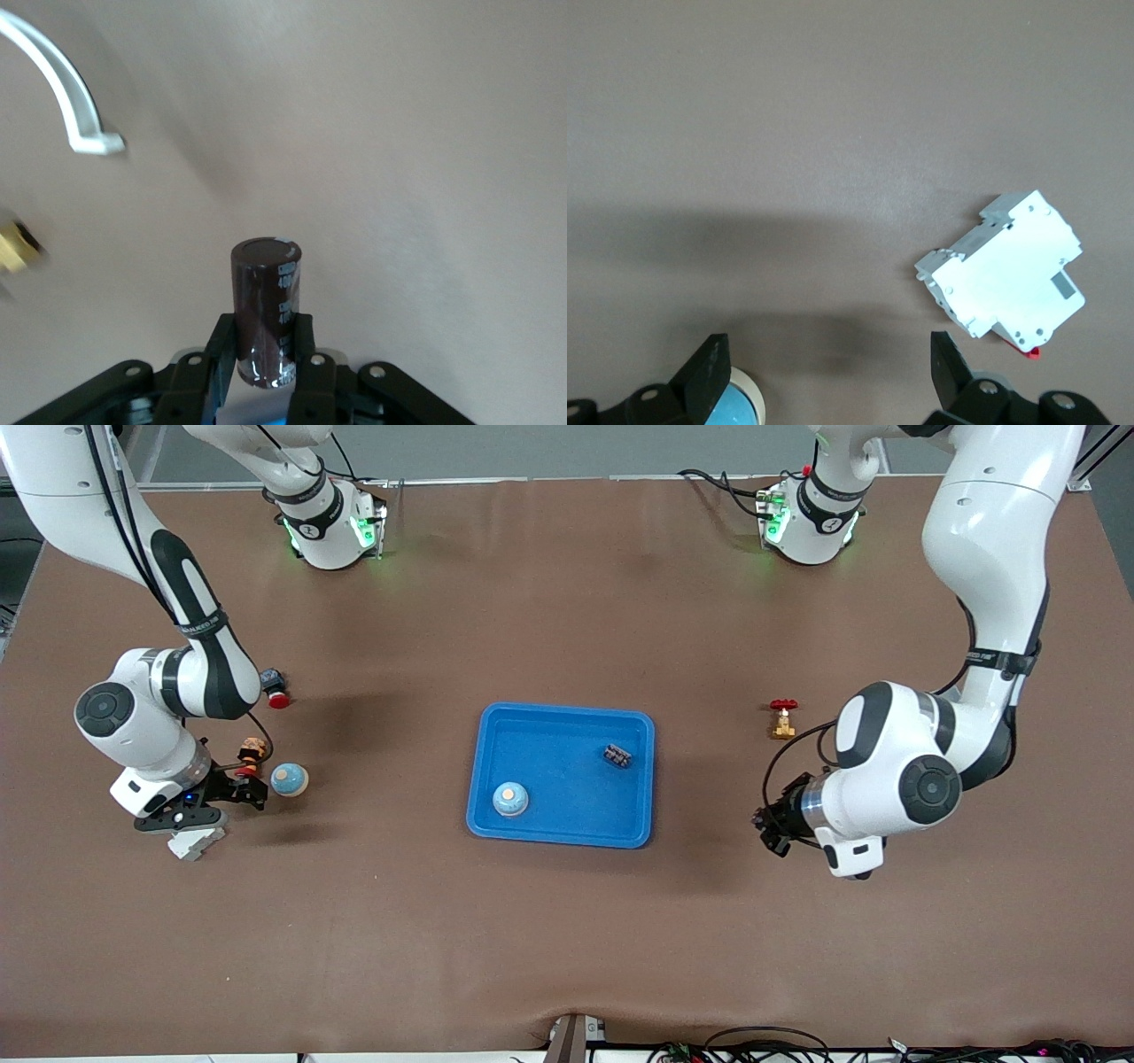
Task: Place electrolytic capacitor and blue bell in tray
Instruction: 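Grasp another capacitor with the left gripper while the right gripper reaches the bell, then carry the capacitor into the tray with the left gripper and release it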
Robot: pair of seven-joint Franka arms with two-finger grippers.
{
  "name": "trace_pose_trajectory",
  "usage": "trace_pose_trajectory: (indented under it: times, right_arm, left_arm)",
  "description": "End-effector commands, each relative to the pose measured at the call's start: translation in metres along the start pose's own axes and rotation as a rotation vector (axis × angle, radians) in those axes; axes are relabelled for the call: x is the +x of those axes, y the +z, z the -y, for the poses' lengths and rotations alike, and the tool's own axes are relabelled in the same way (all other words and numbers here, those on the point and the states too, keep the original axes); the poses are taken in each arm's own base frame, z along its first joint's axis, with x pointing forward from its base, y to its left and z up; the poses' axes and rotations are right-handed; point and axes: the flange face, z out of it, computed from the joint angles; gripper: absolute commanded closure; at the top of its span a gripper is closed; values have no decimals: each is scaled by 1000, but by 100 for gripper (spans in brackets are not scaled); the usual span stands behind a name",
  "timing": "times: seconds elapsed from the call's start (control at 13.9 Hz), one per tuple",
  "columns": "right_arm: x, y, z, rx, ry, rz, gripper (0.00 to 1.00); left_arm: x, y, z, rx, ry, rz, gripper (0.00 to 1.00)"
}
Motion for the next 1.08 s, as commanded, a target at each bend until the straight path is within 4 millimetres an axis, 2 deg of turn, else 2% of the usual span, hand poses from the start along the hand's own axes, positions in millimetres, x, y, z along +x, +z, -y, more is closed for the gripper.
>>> trace_pose_trajectory:
  times: [0.0, 0.22, 0.65, 0.86, 1.01]
  right_arm:
    - [-14, 6, 3, 22, 2, 9, 0]
    - [-29, 13, 24, 99, 85, 34, 0]
    - [-32, 13, 40, 148, 133, 47, 0]
    - [-39, 20, 44, 151, 127, 62, 0]
    - [-45, 25, 55, 154, 113, 77, 0]
  left_arm:
    - [-15, 2, -18, -37, -51, 19, 100]
    - [-41, 16, -31, -82, -94, 15, 100]
    - [-124, 48, -51, -154, -133, 24, 100]
    - [-160, 80, -53, -152, -153, 21, 100]
    - [-186, 101, -51, -135, -157, -9, 100]
